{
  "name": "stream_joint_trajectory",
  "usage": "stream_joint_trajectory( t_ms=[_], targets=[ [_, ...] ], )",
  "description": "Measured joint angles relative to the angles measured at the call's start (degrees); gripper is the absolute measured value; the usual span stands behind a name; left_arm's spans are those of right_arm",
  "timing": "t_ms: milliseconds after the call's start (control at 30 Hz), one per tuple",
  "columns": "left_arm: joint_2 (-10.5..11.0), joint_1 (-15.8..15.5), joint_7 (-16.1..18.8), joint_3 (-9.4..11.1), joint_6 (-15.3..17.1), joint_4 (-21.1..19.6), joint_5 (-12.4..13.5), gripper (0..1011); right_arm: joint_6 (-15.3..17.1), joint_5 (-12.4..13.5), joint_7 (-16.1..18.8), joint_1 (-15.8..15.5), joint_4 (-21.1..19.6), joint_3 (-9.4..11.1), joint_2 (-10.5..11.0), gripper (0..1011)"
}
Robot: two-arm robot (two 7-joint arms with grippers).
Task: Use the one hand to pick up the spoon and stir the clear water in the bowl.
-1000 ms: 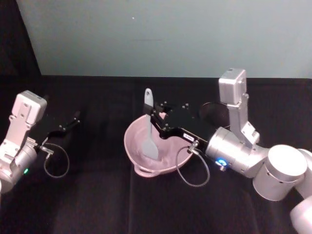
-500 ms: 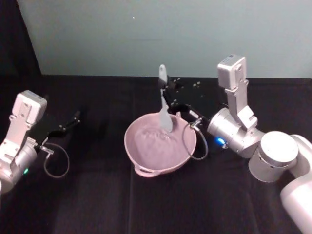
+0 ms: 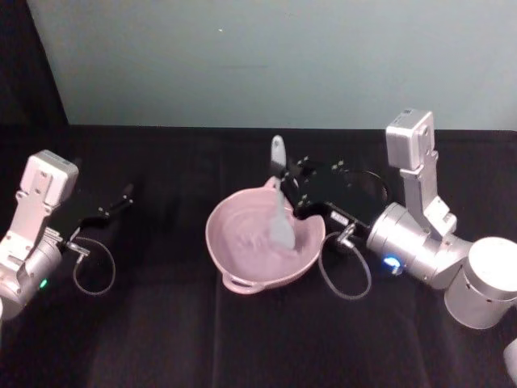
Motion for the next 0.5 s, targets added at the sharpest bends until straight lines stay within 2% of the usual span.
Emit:
stream_joint_trajectory(
  t_ms=[133, 267, 333, 367, 467, 500],
  targets=[
    [0.0, 0.0, 0.0, 0.0, 0.0, 0.0, 0.0, 1011, 1.0, 1.1, 0.8, -0.9, -1.5, -1.1, -0.1, 120],
    [0.0, 0.0, 0.0, 0.0, 0.0, 0.0, 0.0, 1011, 1.1, 1.7, 1.0, -0.6, -1.4, -2.3, -1.2, 119],
    [0.0, 0.0, 0.0, 0.0, 0.0, 0.0, 0.0, 1011, 0.7, 1.7, 0.7, 0.6, 0.0, -3.1, -2.7, 120],
    [0.0, 0.0, 0.0, 0.0, 0.0, 0.0, 0.0, 1011, 0.7, 1.7, 0.7, 0.6, 0.0, -3.1, -2.7, 119],
    [0.0, 0.0, 0.0, 0.0, 0.0, 0.0, 0.0, 1011, -0.9, 0.9, -0.4, 2.5, 3.4, -3.8, -4.8, 119],
    [0.0, 0.0, 0.0, 0.0, 0.0, 0.0, 0.0, 1011, -0.9, 0.9, -0.4, 2.5, 3.4, -3.8, -4.8, 119]
  ],
)
